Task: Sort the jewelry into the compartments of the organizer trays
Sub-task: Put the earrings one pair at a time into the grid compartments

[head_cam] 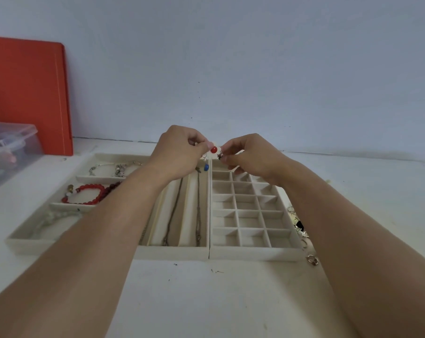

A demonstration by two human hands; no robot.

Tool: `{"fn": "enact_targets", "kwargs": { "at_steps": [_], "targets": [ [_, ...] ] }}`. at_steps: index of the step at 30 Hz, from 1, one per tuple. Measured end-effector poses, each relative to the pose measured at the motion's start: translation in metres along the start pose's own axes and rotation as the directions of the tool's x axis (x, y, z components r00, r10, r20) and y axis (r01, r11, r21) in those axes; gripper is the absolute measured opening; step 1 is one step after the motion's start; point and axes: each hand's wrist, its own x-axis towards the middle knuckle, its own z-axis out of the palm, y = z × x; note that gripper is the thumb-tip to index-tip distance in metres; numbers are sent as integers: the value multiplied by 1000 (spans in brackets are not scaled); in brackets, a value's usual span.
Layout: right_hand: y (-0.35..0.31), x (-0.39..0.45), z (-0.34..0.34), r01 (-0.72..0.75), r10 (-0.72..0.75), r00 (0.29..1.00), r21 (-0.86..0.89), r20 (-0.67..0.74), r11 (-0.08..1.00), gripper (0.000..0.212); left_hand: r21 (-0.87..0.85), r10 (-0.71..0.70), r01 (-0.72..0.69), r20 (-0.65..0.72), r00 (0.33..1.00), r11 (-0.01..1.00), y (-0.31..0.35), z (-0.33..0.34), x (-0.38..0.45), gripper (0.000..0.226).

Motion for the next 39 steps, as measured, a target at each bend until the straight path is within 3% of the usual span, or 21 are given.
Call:
{"fn": "enact_targets", "kwargs": {
  "at_steps": [3,11,18,23,27,31,39],
  "targets": [
    [-2,-1,-1,4,-4,1000,14,29,1000,12,-18,-19,18,-42,999,1000,-1,0,1,16],
    [-4,-2,-3,-94,76,994,285,73,954,15,-6,-51,50,-43,998,999,-1,3,-1,14],
    [-1,-2,-4,-65,48,997,273,66,960,14,-4,-79,79,-56,995,997,-3,4,0,14],
    [1,1,-1,-30,32,999,149,-9,988,10,34,-112,112,-8,994,993,-5,8,-2,11],
    [6,11,-3,-33,7,992,-197,-128,980,13,54,-131,133,-38,991,990,-9,4,-2,11],
    [7,22,5,-29,-14,995,-402,-104,915,14,42,-132,133,-26,991,990,-9,4,-1,10],
    [5,37,11,-20,27,1000,-538,6,843,14,8,-125,126,-34,992,992,-6,-1,-2,13]
  ]
}}
